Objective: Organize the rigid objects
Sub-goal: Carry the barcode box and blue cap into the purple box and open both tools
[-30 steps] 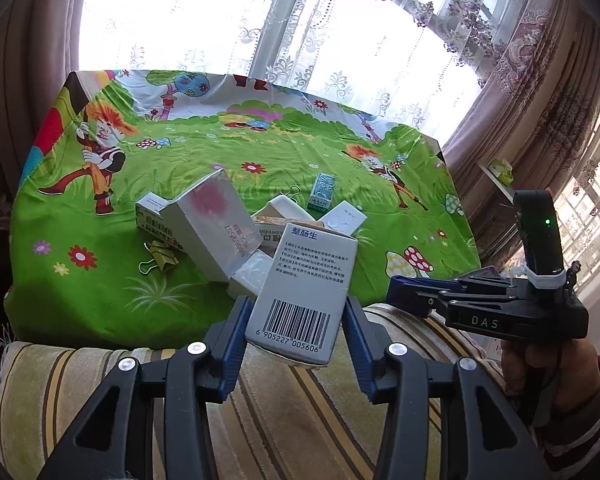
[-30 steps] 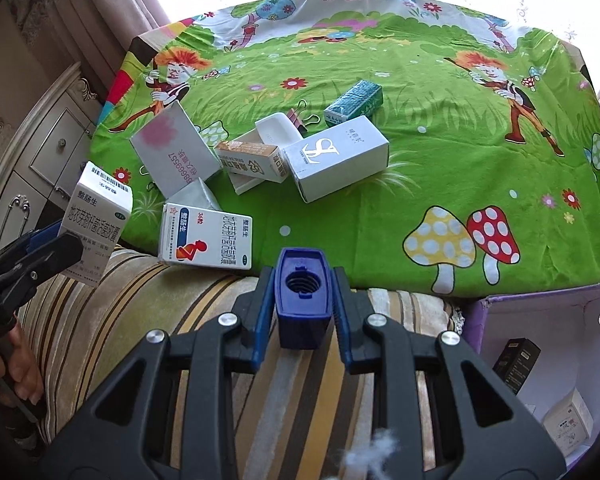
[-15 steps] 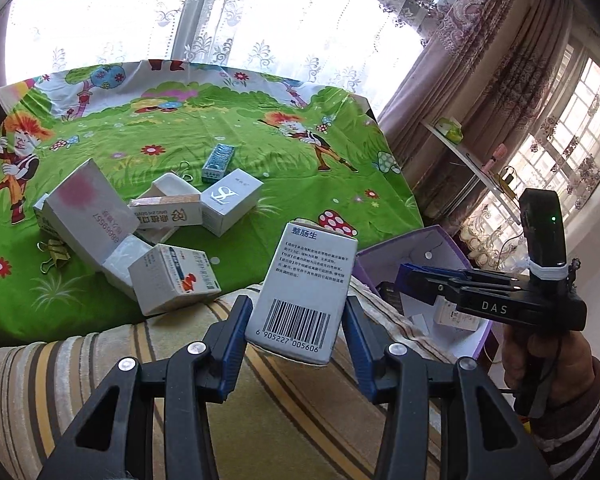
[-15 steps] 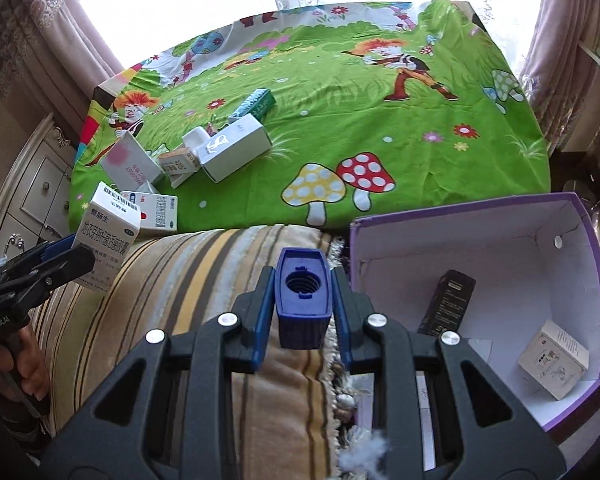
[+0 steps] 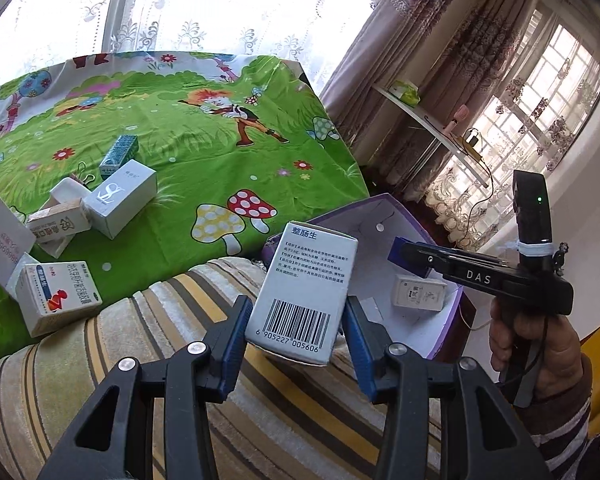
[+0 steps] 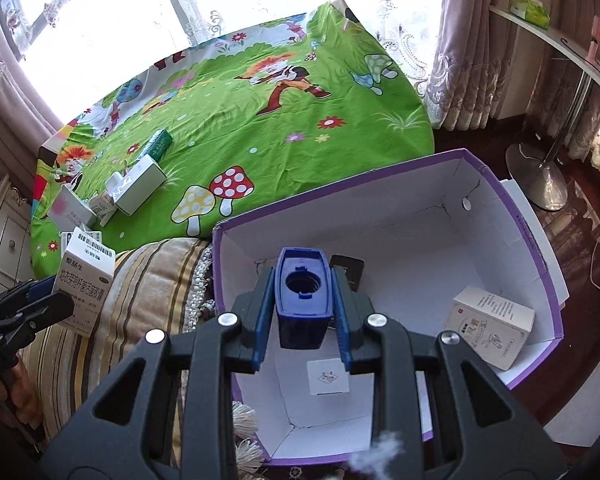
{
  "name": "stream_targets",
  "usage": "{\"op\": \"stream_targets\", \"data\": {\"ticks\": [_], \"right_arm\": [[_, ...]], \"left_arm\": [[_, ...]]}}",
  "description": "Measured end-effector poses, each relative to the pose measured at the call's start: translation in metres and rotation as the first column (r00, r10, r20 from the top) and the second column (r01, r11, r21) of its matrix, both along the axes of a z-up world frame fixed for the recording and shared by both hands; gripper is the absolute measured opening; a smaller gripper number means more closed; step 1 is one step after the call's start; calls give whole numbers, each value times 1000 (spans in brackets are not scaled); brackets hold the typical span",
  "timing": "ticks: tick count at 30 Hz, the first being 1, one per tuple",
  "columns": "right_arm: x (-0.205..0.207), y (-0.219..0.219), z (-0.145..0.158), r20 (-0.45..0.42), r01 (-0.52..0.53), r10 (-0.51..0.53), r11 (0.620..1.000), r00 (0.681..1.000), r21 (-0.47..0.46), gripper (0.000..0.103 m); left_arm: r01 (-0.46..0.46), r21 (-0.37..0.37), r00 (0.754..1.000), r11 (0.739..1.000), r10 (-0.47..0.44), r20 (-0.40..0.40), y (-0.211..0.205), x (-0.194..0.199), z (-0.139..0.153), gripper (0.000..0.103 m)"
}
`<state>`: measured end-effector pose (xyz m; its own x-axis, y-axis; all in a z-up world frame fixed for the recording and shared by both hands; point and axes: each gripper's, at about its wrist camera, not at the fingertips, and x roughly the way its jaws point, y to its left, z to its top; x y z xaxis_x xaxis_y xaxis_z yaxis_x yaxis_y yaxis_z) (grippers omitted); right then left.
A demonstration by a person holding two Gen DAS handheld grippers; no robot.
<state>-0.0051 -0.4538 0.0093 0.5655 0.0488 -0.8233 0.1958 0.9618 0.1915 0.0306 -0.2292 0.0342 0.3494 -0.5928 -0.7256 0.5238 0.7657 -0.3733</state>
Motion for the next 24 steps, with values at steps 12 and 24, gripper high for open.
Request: {"op": "stream_targets", "data": {"ticks": [12,24], "right_arm": [[-4,-32,-16,-24,114,-116,991,993,-66,32],[-6,-42,-17,-26,161,-164,983,986,-86,47]], "left_arm": [[76,34,996,997,-75,-42,-63,19,-10,47],[119,11,991,993,-118,-60,-83,21,-13,58]]}}
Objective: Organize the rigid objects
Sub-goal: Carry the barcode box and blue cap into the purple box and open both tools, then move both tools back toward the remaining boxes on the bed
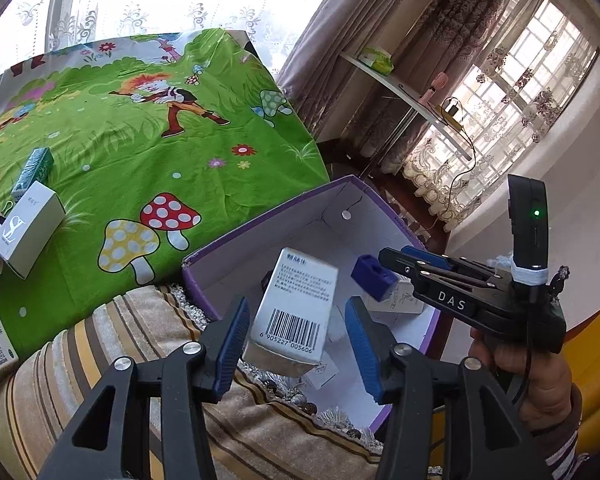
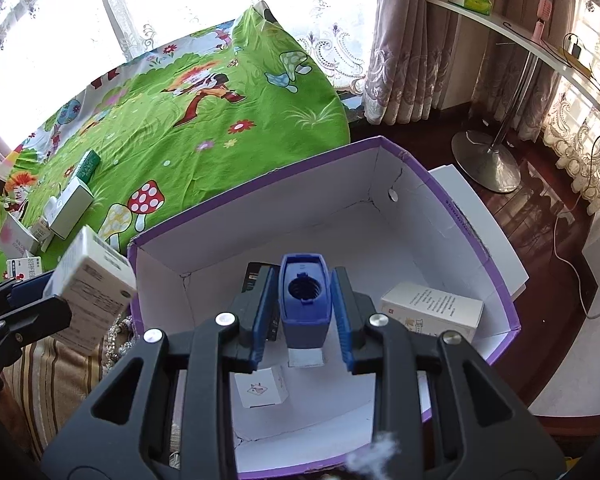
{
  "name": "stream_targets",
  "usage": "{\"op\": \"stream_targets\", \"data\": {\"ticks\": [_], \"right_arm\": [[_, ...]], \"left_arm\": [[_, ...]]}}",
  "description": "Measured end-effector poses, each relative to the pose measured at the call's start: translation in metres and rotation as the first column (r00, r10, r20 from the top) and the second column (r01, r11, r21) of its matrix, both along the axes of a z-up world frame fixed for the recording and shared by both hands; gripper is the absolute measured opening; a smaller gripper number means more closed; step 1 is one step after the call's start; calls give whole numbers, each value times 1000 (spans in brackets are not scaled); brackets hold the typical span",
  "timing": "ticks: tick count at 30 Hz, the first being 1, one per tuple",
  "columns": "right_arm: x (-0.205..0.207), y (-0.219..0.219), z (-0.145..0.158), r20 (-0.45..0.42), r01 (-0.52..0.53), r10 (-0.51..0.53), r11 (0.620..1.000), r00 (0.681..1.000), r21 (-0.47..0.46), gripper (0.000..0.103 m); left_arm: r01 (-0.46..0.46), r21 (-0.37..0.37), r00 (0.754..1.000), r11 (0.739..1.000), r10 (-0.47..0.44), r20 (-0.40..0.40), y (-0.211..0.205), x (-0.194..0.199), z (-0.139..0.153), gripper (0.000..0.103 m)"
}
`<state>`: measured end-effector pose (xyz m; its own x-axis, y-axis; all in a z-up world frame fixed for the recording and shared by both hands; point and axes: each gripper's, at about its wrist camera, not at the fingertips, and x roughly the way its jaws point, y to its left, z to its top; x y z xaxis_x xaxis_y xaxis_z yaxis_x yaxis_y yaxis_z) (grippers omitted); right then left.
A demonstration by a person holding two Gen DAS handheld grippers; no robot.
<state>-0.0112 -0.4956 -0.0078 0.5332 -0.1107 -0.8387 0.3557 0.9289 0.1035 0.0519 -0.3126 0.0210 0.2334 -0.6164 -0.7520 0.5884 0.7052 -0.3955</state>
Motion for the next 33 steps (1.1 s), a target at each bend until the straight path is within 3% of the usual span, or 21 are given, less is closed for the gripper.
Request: {"op": "stream_targets", "data": {"ticks": [2,3,13,21,27,33], "right_arm": [[-1,1,2,13,5,-5,1000,1000,-1,67],[-2,2,4,22,6,-6,1000,1000,-3,71],[2,17,5,22,-47,46,999,999,23,72],[7,38,9,29,-101,100,994,995,36,73],[17,68,17,48,-190,187,978,981,85,85],[28,119,30,76,-339,333,937,940,88,92]], "left_arm": [[-10,-9,1000,1000,9,-5,2,1,0,63],[-13,-14,1000,1000,13,-8,4,1,1,63],[-109,-55,993,993,106,-43,49,6,2,63],[-229,-86,973,970,226,-47,109,3,8,63],[-358,-115,934,927,353,-56,172,3,12,63],[-478,-125,878,869,473,-71,231,2,11,63]]}}
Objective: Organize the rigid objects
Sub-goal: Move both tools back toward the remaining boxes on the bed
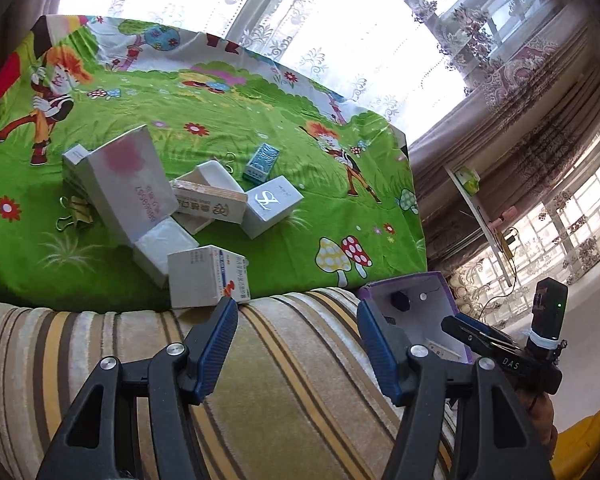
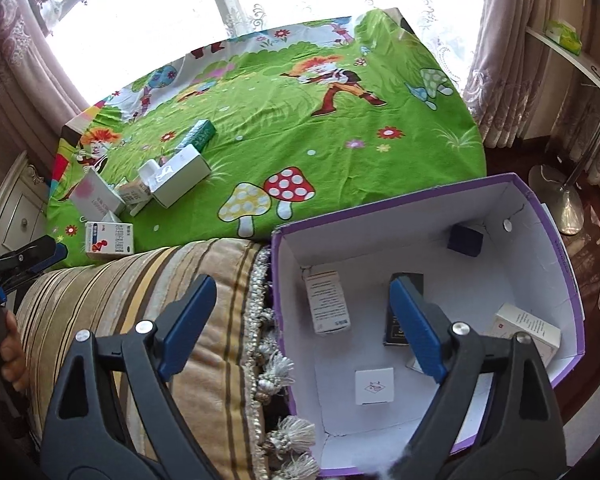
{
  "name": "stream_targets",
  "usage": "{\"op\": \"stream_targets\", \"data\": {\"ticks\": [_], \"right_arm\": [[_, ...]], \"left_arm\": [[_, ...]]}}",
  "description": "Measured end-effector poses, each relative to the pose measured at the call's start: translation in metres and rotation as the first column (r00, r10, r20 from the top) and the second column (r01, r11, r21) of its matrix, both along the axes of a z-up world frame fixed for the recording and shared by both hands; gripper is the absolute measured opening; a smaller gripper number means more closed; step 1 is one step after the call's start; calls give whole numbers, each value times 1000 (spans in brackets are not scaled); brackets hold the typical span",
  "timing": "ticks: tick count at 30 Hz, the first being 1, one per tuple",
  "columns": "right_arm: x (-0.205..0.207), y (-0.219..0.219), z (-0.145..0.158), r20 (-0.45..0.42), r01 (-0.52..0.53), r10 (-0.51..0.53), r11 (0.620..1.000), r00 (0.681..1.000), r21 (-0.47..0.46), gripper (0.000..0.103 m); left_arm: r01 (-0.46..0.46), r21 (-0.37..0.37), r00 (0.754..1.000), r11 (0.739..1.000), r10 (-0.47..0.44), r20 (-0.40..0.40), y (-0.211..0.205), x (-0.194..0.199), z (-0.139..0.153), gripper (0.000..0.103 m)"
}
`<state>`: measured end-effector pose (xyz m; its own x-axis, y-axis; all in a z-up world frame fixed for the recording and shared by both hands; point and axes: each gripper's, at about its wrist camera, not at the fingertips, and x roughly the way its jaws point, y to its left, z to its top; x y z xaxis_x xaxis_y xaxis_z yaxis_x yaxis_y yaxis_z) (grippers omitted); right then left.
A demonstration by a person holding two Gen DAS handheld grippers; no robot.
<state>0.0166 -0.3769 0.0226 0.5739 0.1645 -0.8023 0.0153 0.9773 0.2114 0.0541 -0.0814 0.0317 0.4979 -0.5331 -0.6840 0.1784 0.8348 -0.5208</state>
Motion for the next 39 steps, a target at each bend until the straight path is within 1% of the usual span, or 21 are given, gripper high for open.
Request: {"op": "stream_targets", "data": {"ticks": [4,6,11,14,16,19,22,25,29,33,39], "right_arm": [[9,37,5,1,-112,112,993,994,47,95],[15,54,6,-3,-160,161,983,987,87,96],[38,95,1,-41,-246,256,954,966,172,99],[53,118,-5,-79,-273,295,938,952,212,99],[63,132,-11,-95,-297,329,921,940,251,100],[77,150,-23,-136,-301,351,908,926,291,100],[87,165,-31,-151,-324,390,885,909,336,100],[97,172,-38,-154,-332,405,874,902,355,101],[110,178,-45,-171,-337,410,878,896,340,102],[120,183,-53,-199,-332,414,878,888,346,102],[130,192,-61,-223,-333,418,881,881,337,102]], "left_arm": [[-67,-13,998,998,66,-8,30,-2,-4,63],[-91,-22,996,996,91,-11,42,-3,-5,64],[-141,-36,990,989,140,-16,67,-3,-8,64],[-162,-44,987,986,161,-24,77,-2,-10,65],[-172,-49,985,984,170,-30,83,-2,-12,65],[-183,-57,983,982,181,-38,89,-2,-14,65],[-191,-61,981,980,189,-40,95,-1,-14,65],[-204,-66,978,977,202,-44,101,0,-14,67],[-216,-68,976,974,212,-52,108,3,-16,69],[-221,-68,974,973,218,-57,113,9,-17,70],[-241,-74,968,968,234,-91,126,29,-26,70]]}}
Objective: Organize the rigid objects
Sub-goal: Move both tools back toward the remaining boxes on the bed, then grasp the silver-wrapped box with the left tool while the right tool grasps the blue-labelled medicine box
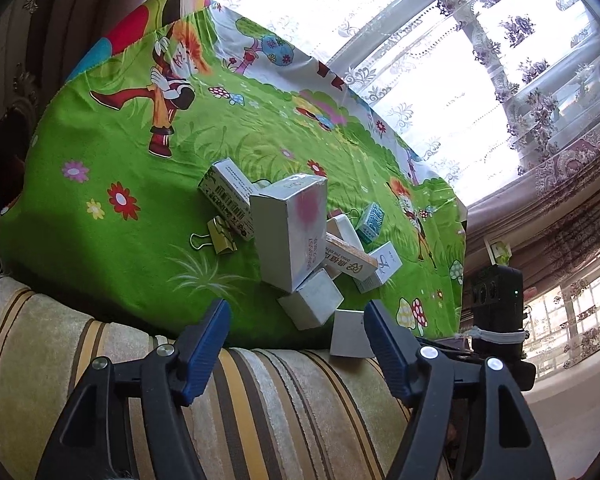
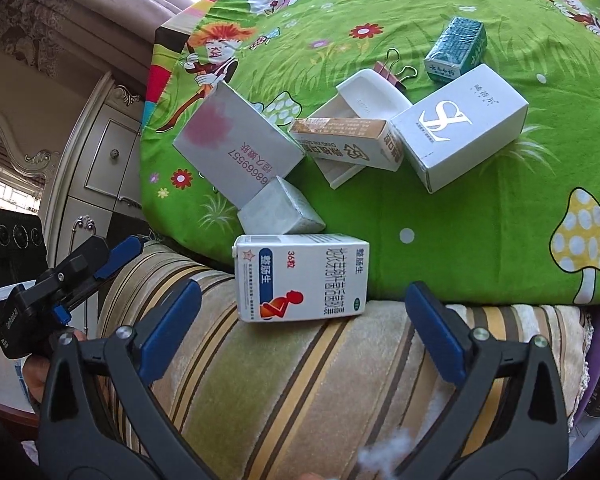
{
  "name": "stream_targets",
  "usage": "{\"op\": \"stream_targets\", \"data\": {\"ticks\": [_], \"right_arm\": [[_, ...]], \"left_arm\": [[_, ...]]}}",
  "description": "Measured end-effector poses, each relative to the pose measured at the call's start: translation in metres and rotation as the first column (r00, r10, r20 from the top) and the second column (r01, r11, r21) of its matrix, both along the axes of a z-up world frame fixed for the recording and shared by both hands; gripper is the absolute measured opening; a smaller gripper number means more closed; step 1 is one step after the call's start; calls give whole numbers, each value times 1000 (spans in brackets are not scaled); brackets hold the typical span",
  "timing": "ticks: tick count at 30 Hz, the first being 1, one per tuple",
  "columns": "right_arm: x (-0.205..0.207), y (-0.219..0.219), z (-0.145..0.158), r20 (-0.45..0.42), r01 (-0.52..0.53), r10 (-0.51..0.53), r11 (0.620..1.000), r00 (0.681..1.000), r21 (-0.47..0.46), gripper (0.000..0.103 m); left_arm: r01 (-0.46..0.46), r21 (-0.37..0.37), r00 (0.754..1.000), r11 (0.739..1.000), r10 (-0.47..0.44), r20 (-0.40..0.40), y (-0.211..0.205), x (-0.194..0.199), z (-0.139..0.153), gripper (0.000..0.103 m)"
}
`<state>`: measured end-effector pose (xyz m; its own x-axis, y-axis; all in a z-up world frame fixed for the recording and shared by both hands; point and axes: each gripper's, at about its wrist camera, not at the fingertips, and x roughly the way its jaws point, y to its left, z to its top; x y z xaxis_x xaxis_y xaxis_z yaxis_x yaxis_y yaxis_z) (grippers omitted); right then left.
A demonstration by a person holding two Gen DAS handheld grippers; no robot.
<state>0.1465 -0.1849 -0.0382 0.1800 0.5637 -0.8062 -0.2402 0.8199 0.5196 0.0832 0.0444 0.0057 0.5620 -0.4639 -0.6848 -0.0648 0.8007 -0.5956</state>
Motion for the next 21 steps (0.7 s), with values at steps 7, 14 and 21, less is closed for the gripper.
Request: {"op": "stream_targets", "data": {"ticks": [7,14,21], "right_arm": [[9,4,-7,-12,5,-6,1000,1000,-15,102],[10,7,-10,-5,-15,15,1000,1000,-21,97],[6,12,-10,3,-42,42,999,999,-19,76]], "left_arm": [[5,-54,999,999,-7,-34,13,37,-7,70],[29,-81,997,996,-35,-72,20,73,-22,70],[80,-115,988,990,-95,-123,6,92,-42,70]]}}
